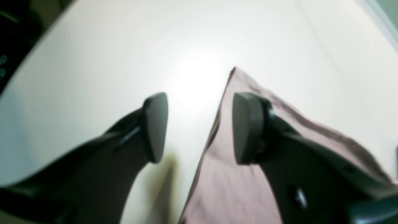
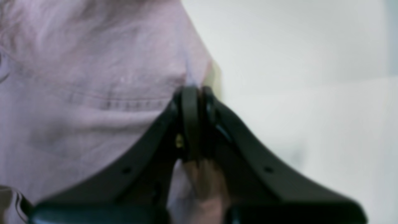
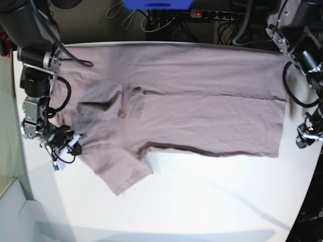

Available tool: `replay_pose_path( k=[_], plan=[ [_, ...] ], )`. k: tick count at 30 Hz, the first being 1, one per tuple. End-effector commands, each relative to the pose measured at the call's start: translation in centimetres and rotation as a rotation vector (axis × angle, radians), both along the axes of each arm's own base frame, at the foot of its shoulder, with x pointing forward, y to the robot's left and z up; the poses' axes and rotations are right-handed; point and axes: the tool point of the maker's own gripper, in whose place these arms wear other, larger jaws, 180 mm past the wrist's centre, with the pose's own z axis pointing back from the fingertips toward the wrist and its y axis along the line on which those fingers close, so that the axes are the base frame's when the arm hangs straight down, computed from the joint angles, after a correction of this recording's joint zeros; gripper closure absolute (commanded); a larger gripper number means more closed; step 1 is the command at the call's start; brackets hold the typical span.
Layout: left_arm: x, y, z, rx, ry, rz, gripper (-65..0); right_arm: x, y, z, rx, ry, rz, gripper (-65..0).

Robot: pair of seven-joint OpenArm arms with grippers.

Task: Layout the t-shirt on the table in an organized manner, then fold the t-shirt properly
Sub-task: 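Grasp the shirt's hem corners with both grippers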

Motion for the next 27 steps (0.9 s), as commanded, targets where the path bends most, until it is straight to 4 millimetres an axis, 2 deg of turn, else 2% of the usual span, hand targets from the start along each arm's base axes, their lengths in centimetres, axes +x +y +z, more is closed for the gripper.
replay_pose_path(
  k=[1,6,11,17,27],
  plan=[
    [1.7,0.8,2.1,0.036,-0.064,-0.005,-32.5,0.2,-0.7,0.5,-0.026,0.003,0.004,0.0],
    [5.2,-1.2,0.3,0.027,-0.052,-0.055,-32.5,0.0,-0.7,0.3,-0.026,0.007,0.004,0.0],
    [6.1,-1.1,-1.8,0.005,-0.027,-0.026,-32.5,0.0,-0.7,0.2,-0.028,0.011,0.005,0.0],
    [5.9,-1.8,-3.6,0.051,0.015,-0.052,-32.5,0.0,-0.7,0.2,-0.029,0.014,0.006,0.0],
    [5.2,-5.2,-7.0,0.084,0.105,-0.14,-32.1,0.0,-0.7,0.2,-0.028,0.013,0.005,0.0]
  ],
)
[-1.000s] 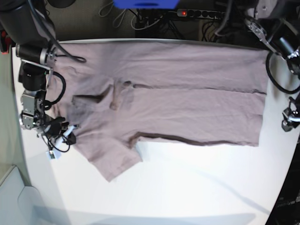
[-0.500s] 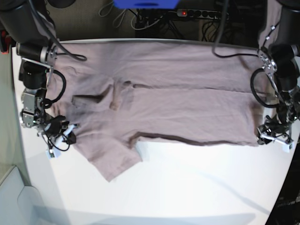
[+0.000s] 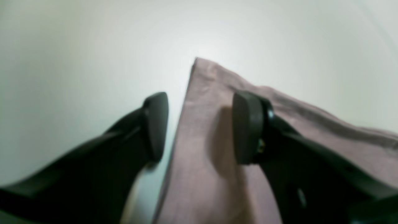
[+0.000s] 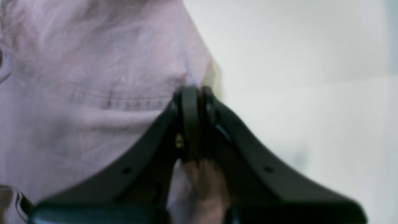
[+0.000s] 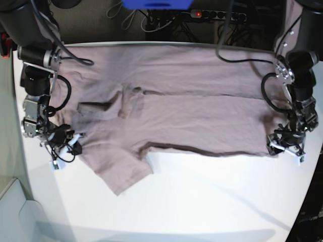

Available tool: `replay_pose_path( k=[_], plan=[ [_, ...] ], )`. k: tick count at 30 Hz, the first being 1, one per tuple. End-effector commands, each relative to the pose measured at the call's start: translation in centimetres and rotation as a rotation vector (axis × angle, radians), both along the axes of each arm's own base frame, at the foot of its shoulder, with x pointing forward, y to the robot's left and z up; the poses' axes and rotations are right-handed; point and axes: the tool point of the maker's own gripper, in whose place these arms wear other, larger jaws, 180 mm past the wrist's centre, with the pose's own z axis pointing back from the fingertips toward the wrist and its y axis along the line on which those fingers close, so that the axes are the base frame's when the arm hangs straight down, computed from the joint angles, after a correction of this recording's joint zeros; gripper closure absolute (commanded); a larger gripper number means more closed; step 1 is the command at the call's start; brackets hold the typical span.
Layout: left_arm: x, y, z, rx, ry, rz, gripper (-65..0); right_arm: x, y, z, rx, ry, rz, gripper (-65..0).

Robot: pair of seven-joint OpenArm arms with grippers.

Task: Layout the t-shirt on the table in an organized manner, then fold the t-shirt properly
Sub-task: 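Grasp the shirt's hem corners with both grippers, then lift the hem with both grippers and fold it toward the shoulder edge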

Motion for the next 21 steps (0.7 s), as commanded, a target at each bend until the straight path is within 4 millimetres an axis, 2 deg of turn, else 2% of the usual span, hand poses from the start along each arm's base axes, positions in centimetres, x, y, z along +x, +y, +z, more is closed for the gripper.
replay_pose_path(
  k=[1,3,6,11,16,19,21],
  plan=[
    [0.0,-0.6,-0.3,0.005,0.042,-0.031,-32.0,0.1,-0.7,0.3,-0.032,0.018,0.007,0.0],
    [-0.1,-0.8,-0.5,0.017,0.052,-0.042,-30.0,0.1,-0.7,0.3,-0.032,0.018,0.007,0.0],
    [-0.5,-1.6,-1.4,-0.003,0.072,-0.049,-17.9,0.1,-0.7,0.3,-0.032,0.018,0.007,0.0],
    [-0.6,-1.8,-1.5,-0.007,0.079,-0.059,0.0,0.1,-0.8,0.3,-0.035,0.019,0.008,0.0],
    [-0.1,-1.5,-0.8,-0.007,0.061,-0.055,-0.2,0.6,-0.8,1.0,-0.035,-0.006,0.006,0.0],
    [0.7,-0.6,1.0,0.033,0.04,-0.06,-0.2,0.9,-1.3,2.5,-0.047,-0.066,-0.005,0.0],
    [1.3,-0.2,2.7,0.065,0.04,-0.07,-0.2,1.0,-1.9,4.4,-0.038,-0.135,-0.03,0.0]
  ],
)
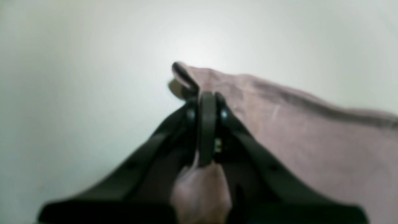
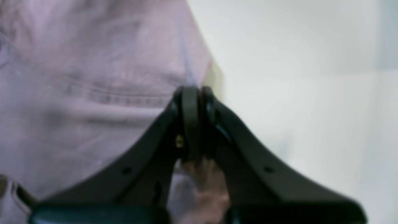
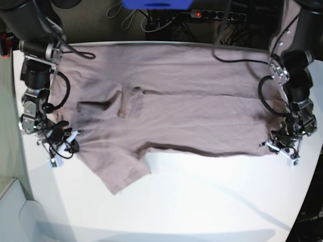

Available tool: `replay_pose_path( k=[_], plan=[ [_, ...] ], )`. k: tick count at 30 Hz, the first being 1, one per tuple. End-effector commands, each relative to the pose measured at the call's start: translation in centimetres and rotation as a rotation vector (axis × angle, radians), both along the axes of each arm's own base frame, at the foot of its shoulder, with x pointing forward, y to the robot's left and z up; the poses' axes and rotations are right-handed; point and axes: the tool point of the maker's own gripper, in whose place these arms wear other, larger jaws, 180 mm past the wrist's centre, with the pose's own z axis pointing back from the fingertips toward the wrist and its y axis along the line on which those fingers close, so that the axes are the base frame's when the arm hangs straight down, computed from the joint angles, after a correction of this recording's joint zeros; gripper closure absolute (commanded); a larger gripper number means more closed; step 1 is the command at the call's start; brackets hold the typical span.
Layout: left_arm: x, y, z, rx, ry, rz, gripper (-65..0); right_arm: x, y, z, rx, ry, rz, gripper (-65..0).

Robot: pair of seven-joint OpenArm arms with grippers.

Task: Layout the t-shirt on the table in an organized manner, then fold the t-shirt properly
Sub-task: 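Lift the hem with both grippers and fold it toward the shoulder edge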

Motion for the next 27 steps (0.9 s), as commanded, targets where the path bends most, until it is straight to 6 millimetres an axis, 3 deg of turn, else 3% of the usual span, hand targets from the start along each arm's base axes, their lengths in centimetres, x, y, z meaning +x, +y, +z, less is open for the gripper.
replay_pose_path(
  k=[1,6,10,13,17,23,27],
  plan=[
    [1.6,1.3,3.1,0.021,-0.075,0.009,-0.2,1.8,-1.2,3.5,-0.009,-0.106,-0.015,0.0],
    [2.4,-0.1,6.9,-0.034,-0.151,-0.064,-0.2,1.4,-1.3,6.0,-0.064,-0.191,0.004,0.0],
    [2.5,-0.3,8.4,-0.04,-0.158,-0.081,-0.2,1.0,-1.8,7.8,-0.082,-0.249,-0.019,0.0],
    [2.0,-0.2,8.6,-0.028,-0.158,-0.085,-0.2,0.7,-2.4,8.9,-0.069,-0.29,-0.061,0.0],
    [0.9,-0.3,9.0,-0.039,-0.195,-0.086,-0.2,-0.3,-4.2,9.5,-0.076,-0.313,-0.12,0.0],
    [-0.5,-0.7,8.8,-0.073,-0.229,-0.083,-0.2,-2.0,-5.4,10.1,-0.089,-0.338,-0.167,0.0],
    [-1.8,-1.0,8.6,-0.093,-0.244,-0.086,-0.2,-3.5,-4.5,11.2,-0.056,-0.388,-0.16,0.0]
  ],
)
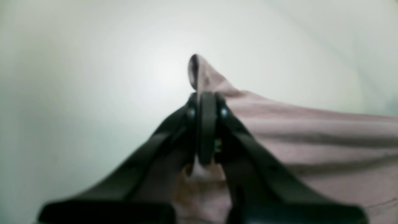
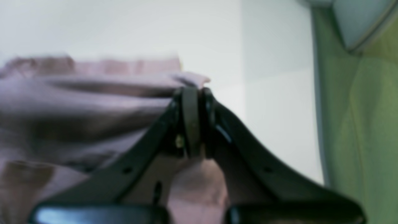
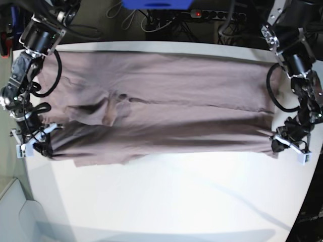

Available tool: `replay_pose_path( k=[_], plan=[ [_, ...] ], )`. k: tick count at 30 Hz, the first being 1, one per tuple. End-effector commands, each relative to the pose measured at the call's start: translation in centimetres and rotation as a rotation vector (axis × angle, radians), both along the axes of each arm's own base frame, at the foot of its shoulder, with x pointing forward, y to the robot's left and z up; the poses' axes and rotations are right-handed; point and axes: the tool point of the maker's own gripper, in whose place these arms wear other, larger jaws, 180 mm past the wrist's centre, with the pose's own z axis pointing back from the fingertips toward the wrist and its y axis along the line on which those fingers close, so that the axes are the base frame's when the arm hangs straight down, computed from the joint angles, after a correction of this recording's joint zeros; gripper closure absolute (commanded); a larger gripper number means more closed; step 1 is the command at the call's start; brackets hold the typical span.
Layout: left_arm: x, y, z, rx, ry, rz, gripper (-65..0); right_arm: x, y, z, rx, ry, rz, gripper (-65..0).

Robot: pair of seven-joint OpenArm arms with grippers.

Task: Layout the t-shirt on the table in an organized manner, then fold the t-shirt properly
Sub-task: 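Lift the hem with both grippers and fold it toward the shoulder edge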

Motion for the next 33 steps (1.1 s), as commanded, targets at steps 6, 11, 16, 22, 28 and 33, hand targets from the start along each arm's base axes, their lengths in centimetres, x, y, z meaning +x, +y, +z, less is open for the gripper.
replay_pose_path(
  k=[6,11,16,22,28,33],
  plan=[
    [-1.1,0.2,2.0,-0.016,-0.055,-0.009,-0.2,-2.5,0.2,3.1,-0.024,-0.097,0.017,0.0],
    [-2.7,-0.1,1.9,-0.02,-0.05,-0.027,-0.2,-5.0,1.0,2.7,0.012,-0.094,0.035,0.0],
    [-4.2,-0.6,2.5,-0.003,-0.07,-0.046,-0.2,-7.1,1.1,1.1,0.041,-0.051,0.037,0.0],
    [-6.5,1.3,3.3,-0.016,-0.089,0.016,-0.2,-9.1,0.9,-0.7,0.037,0.013,0.035,0.0],
    [-8.1,2.4,2.6,-0.043,-0.016,0.039,-0.2,-10.0,-0.7,-0.8,0.029,0.018,-0.01,0.0],
    [-9.3,2.2,1.3,-0.047,0.033,0.033,-0.2,-11.1,-2.3,-1.1,0.046,0.02,-0.09,0.0]
  ],
)
